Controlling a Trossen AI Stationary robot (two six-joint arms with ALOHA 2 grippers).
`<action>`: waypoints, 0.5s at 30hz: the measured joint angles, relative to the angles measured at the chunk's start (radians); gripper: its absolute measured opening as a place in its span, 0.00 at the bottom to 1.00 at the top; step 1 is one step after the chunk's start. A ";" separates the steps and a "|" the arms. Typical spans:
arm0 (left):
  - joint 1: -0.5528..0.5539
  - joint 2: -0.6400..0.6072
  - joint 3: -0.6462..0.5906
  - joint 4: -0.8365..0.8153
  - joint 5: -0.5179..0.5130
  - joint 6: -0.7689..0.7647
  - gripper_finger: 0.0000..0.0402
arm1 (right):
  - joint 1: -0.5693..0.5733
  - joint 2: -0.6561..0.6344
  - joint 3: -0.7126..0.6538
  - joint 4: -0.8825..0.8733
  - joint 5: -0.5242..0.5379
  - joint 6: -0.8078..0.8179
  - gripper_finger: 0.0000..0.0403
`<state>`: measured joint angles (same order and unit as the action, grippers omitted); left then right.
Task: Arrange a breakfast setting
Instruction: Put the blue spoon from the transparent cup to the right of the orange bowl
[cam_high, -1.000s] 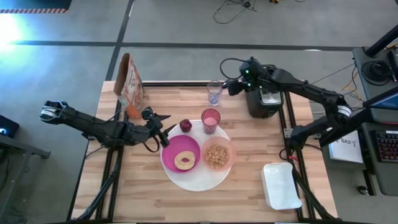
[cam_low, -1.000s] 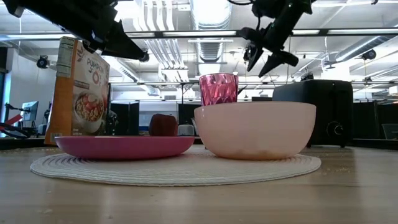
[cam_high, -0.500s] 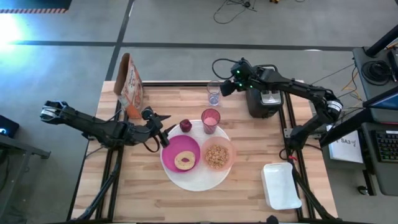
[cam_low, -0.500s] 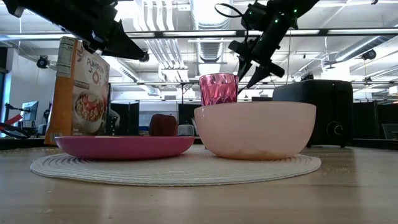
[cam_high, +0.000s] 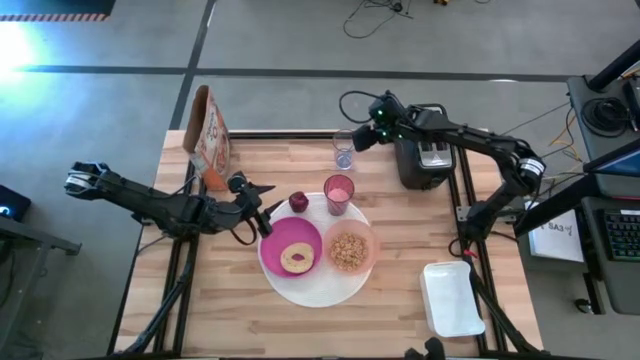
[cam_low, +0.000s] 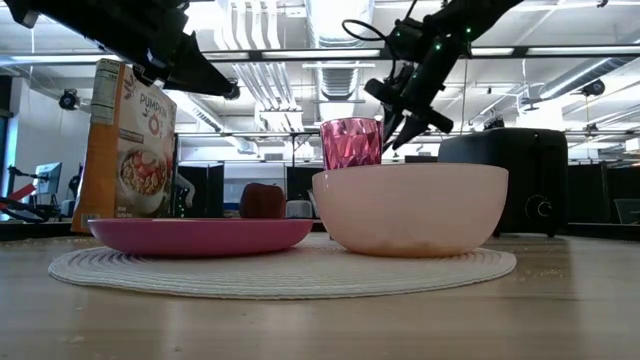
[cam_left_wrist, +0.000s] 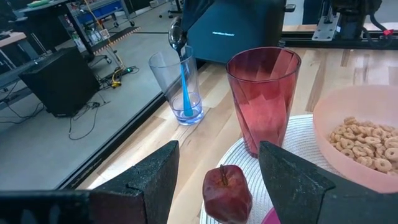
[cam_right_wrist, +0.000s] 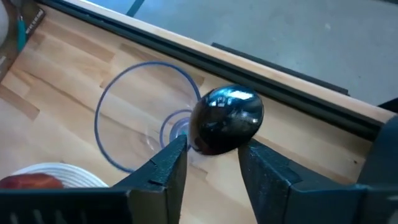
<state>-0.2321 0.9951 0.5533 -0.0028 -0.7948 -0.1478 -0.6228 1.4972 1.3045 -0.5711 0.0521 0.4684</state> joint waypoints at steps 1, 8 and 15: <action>0.000 0.000 0.000 0.000 0.000 0.000 0.51 | 0.000 0.002 0.000 0.008 0.000 -0.002 0.32; 0.000 0.000 0.000 0.000 0.001 0.000 0.51 | -0.004 0.015 0.000 0.038 0.000 -0.043 0.27; 0.000 0.000 0.000 0.000 0.001 0.000 0.51 | -0.005 0.017 0.000 0.038 0.000 -0.076 0.19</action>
<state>-0.2321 0.9951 0.5533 -0.0025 -0.7935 -0.1478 -0.6273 1.5146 1.3045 -0.5331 0.0521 0.3922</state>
